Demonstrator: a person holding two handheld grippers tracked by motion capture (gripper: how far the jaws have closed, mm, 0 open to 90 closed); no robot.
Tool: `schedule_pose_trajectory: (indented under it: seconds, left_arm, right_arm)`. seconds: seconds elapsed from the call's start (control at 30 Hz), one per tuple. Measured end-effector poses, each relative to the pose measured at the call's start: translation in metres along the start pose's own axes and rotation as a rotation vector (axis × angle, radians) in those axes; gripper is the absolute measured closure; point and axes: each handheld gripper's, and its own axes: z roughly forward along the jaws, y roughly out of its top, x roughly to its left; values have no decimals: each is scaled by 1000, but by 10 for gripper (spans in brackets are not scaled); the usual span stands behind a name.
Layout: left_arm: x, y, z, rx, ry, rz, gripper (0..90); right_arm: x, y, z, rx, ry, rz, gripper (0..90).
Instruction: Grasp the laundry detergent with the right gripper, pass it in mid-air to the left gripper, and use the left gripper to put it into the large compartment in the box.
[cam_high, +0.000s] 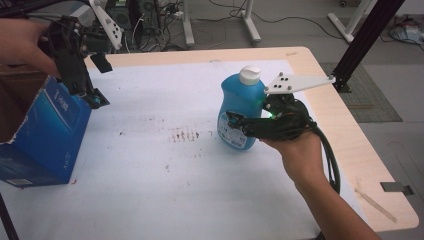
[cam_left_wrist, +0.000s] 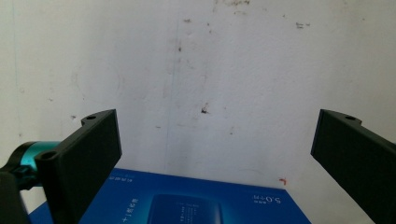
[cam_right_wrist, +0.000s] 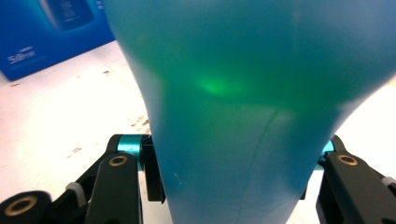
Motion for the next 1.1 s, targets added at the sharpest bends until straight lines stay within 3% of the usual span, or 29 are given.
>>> schedule_pose_trajectory:
  seconds: [0.27,0.7,1.03,1.1]
  left_arm:
    - [-12,4,-12,-26,1,5,17]
    - [-32,6,-28,-46,-9,-6,17]
    - [-58,25,-37,-42,-11,75,17]
    - [-62,28,-39,-41,-19,74,17]
  right_arm:
    - [3,19,-1,1,97,-98,461]
    - [6,39,7,-5,313,-213,460]
    - [21,59,22,20,417,-292,460]
    - [24,63,26,25,433,-309,460]
